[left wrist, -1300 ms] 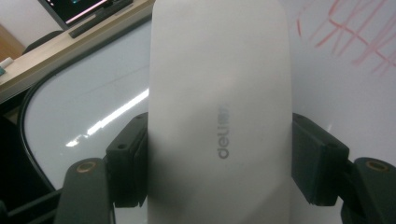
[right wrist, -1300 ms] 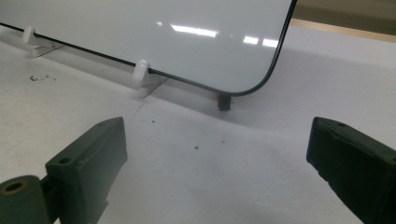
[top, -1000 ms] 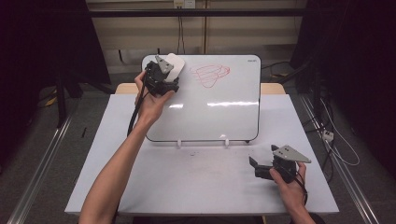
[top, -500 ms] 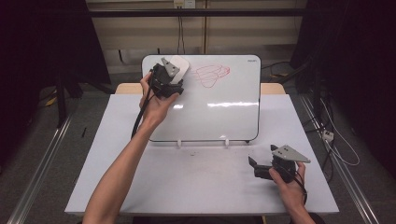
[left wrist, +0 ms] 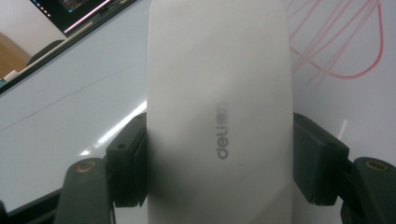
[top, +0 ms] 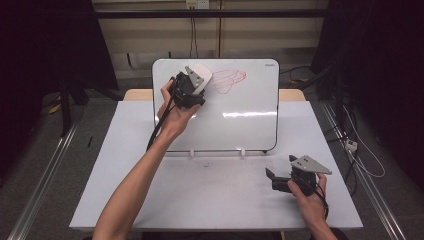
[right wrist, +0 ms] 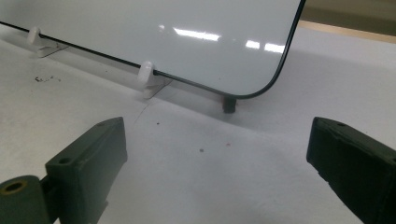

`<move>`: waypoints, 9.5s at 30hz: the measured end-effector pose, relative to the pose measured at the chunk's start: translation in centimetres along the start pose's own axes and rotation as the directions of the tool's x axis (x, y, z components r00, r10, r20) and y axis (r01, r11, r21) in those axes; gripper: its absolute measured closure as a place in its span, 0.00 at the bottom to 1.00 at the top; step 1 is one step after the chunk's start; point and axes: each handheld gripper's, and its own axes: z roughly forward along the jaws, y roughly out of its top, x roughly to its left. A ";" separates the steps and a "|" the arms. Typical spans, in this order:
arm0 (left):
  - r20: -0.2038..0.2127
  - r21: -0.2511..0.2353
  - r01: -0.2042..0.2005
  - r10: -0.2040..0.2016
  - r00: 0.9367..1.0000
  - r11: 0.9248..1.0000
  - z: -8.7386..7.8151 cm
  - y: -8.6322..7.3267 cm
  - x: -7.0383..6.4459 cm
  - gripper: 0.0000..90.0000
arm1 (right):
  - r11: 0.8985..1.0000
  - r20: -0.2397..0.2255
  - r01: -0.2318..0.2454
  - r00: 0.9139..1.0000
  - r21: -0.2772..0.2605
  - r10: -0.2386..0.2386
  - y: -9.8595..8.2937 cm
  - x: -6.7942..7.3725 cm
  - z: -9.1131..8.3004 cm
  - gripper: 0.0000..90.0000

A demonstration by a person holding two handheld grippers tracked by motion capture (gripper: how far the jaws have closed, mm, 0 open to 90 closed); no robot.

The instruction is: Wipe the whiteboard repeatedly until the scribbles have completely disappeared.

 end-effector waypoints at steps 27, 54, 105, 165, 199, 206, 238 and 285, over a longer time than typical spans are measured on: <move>0.075 -0.002 -0.196 0.196 0.978 0.981 0.2 -0.8 -8.4 0.34 | 1.000 -0.004 0.005 1.000 -0.003 -0.005 0.0 0.1 0.0 0.06; 0.024 0.010 0.110 -0.110 0.994 0.994 -1.6 -4.4 2.6 0.34 | 1.000 0.004 -0.001 1.000 -0.003 0.001 -0.1 -0.2 -0.2 0.06; -0.007 0.027 0.064 -0.064 0.998 0.998 0.0 0.2 0.8 0.34 | 1.000 -0.003 -0.001 1.000 -0.003 0.001 0.0 0.0 -0.1 0.06; 0.029 -0.006 -0.125 0.125 0.992 0.992 1.1 2.9 -1.8 0.35 | 1.000 -0.002 -0.009 1.000 -0.005 0.009 -0.2 -0.2 -0.3 0.06; 0.144 -0.030 -0.283 0.285 0.948 0.959 1.6 2.4 -9.8 0.35 | 1.000 -0.002 -0.005 1.000 -0.006 0.005 -0.2 -0.2 -0.4 0.06; 0.135 -0.027 -0.282 0.283 0.949 0.959 2.0 3.8 -8.9 0.35 | 1.000 -0.001 -0.006 1.000 -0.008 0.006 -0.2 -0.3 -0.4 0.06; 0.061 0.013 -0.078 0.077 0.995 0.997 0.2 1.1 0.3 0.35 | 1.000 0.004 -0.017 1.000 -0.006 0.017 -0.4 -0.4 -0.7 0.06; 0.007 -0.148 -0.151 0.154 0.988 0.977 2.6 3.2 -4.3 0.34 | 1.000 -0.013 -0.002 1.000 -0.008 0.001 -0.2 -0.2 -0.4 0.06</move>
